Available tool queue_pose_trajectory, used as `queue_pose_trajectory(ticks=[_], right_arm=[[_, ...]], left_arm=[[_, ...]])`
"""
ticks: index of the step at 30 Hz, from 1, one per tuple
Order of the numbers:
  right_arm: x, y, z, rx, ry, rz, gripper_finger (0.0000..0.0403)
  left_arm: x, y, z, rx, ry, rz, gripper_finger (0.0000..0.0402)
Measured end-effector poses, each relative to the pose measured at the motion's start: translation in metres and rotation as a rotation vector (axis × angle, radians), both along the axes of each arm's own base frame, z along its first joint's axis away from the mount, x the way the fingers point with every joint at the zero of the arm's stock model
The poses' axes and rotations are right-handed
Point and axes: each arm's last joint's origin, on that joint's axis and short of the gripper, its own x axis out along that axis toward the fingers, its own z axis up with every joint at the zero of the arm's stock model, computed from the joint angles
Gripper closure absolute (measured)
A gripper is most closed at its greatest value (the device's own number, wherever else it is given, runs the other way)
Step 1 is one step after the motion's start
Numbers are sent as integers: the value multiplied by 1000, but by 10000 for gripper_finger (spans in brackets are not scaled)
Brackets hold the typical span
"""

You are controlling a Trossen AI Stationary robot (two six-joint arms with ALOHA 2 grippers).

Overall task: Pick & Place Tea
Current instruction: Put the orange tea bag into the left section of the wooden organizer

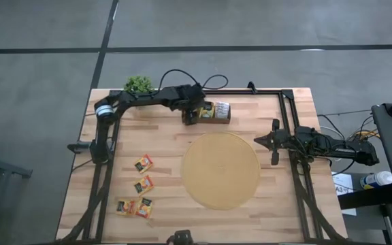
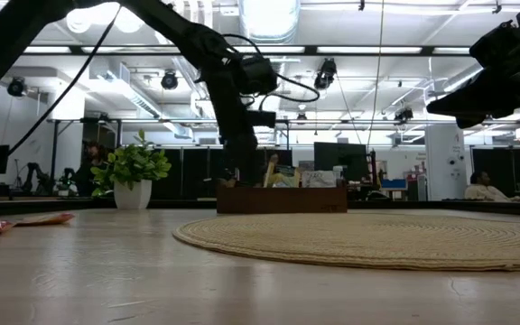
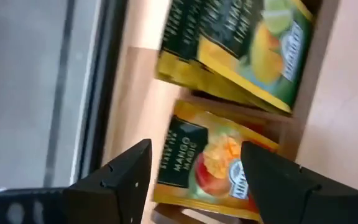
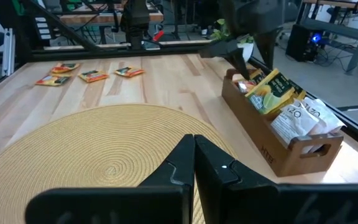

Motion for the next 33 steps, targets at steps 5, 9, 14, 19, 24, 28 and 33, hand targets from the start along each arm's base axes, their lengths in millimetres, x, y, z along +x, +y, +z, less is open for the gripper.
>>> queue_pose_trajectory(ticks=[5, 9, 14, 19, 24, 28, 33], right_arm=[[0, 0, 0, 0, 0, 0, 394], [0, 0, 0, 0, 0, 0, 394], [0, 0, 0, 0, 0, 0, 394], [0, 0, 0, 0, 0, 0, 394], [0, 0, 0, 0, 0, 0, 394], [0, 0, 0, 0, 0, 0, 394], [0, 0, 0, 0, 0, 0, 394]], left_arm=[[-5, 1, -13, -35, 34, -25, 161], [-9, 4, -26, -42, 51, -20, 161], [-9, 8, -38, 43, 11, -4, 161], [-7, 13, -41, 174, -17, 58, 161], [-7, 15, -41, 180, -26, 63, 161], [-8, 14, -47, 181, -51, 84, 161], [-14, 11, -55, 113, -93, 133, 161]])
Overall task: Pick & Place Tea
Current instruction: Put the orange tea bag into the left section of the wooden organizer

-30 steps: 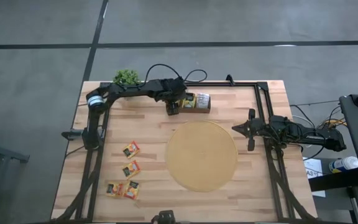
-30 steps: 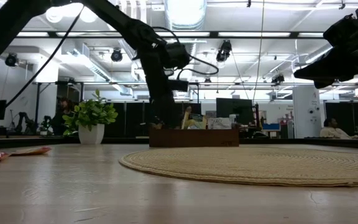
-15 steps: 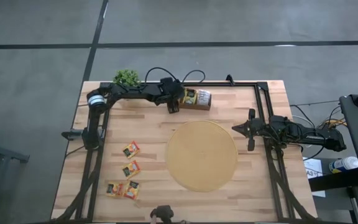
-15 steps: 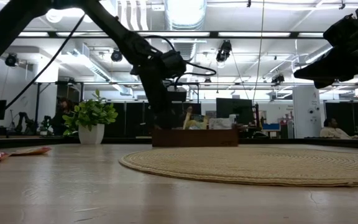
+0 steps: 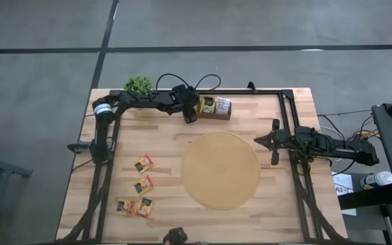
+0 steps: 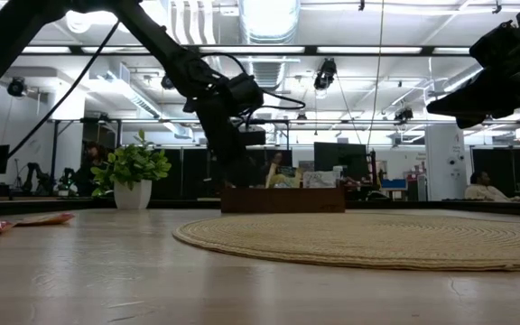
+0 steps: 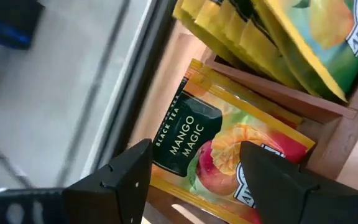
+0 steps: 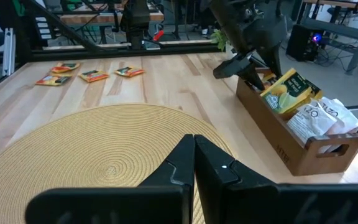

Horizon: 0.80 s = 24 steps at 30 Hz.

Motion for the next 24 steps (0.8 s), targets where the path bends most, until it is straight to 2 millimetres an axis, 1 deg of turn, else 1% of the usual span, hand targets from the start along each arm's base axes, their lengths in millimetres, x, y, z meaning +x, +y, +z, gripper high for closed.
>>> queue_pose_trajectory(ticks=[3, 10, 15, 20, 22, 24], right_arm=[[0, 0, 0, 0, 0, -1, 394], [0, 0, 0, 0, 0, 0, 394], [0, 0, 0, 0, 1, 0, 394], [0, 0, 0, 0, 1, 0, 394], [0, 0, 0, 0, 1, 0, 394], [0, 0, 0, 0, 1, -1, 394]], left_arm=[[-2, -4, -3, -77, -5, -12, 161], [-2, -22, -7, -162, 71, -92, 161], [-5, -30, -6, -218, 81, -66, 161], [-14, -38, 14, -218, 66, -20, 161], [-17, -40, 30, -196, 20, -23, 161], [-20, -41, 51, -163, -48, -27, 161]])
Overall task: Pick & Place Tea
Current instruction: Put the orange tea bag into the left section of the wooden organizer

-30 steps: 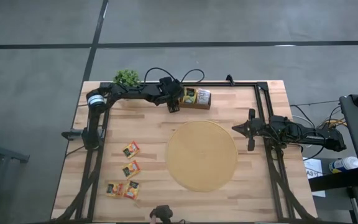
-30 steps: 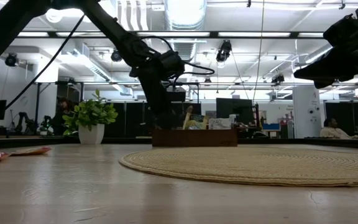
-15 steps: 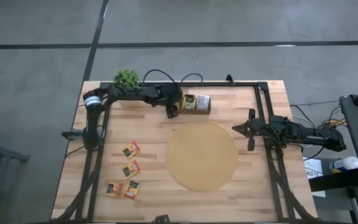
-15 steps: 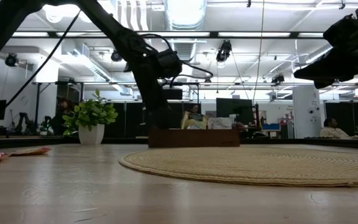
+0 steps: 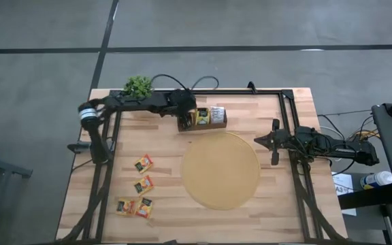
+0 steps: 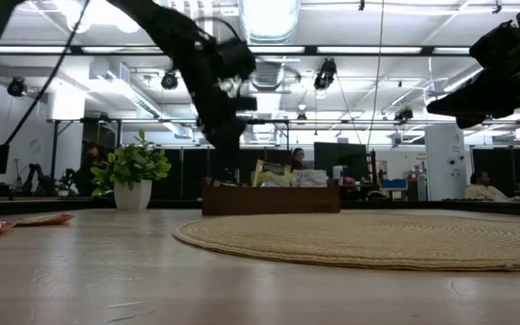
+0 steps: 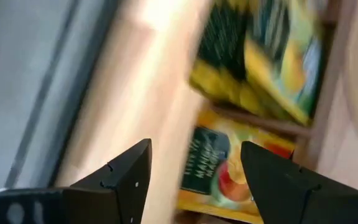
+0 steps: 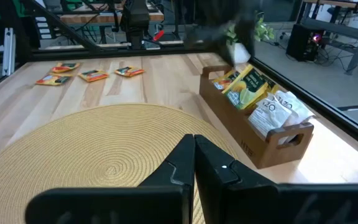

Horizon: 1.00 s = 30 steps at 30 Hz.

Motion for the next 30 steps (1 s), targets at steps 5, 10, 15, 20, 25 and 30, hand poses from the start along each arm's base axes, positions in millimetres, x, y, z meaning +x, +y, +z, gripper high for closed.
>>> queue_pose_trajectory(ticks=[5, 10, 15, 20, 25, 30], right_arm=[[0, 0, 0, 0, 0, 0, 394], [0, 0, 0, 0, 0, 1, 394], [0, 0, 0, 0, 0, 1, 394], [0, 0, 0, 0, 0, 1, 394], [0, 0, 0, 0, 0, 1, 394], [0, 0, 0, 0, 0, 0, 394]], left_arm=[[-10, -4, 28, 37, -69, 13, 161], [-21, -9, 46, 29, -89, 5, 161], [-35, -17, 52, -65, -56, -13, 161], [-49, -28, 66, -179, -75, -52, 161], [-67, -39, 85, -251, -123, 26, 161], [-88, -53, 99, -332, -206, 184, 161]])
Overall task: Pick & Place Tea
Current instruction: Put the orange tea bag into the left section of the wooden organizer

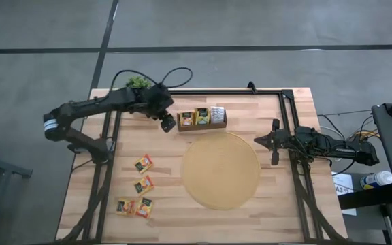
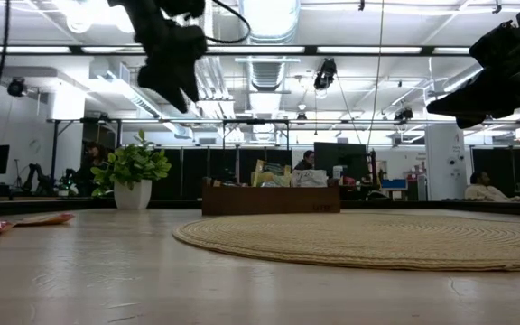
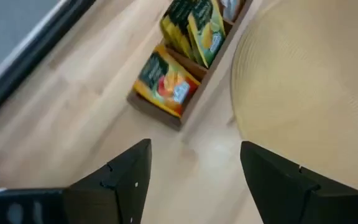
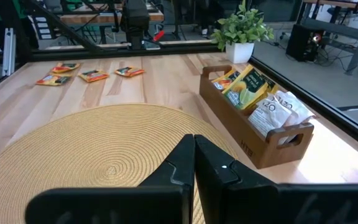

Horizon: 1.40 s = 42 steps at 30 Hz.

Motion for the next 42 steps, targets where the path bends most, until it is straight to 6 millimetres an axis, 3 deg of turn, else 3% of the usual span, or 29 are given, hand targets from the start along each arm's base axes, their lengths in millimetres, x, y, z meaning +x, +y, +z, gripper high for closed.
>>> queue_pose_trajectory(ticks=[7, 19, 30, 42], right_arm=[[0, 0, 0, 0, 0, 0, 394], [0, 0, 0, 0, 0, 0, 394], [0, 0, 0, 0, 0, 0, 394], [0, 0, 0, 0, 0, 0, 394]], left_arm=[[-41, -32, -6, -235, -115, 325, 161], [-102, -95, -55, -583, -188, 828, 161], [-125, -132, -104, -648, -60, 977, 161], [-138, -134, -140, -615, 13, 1055, 161]])
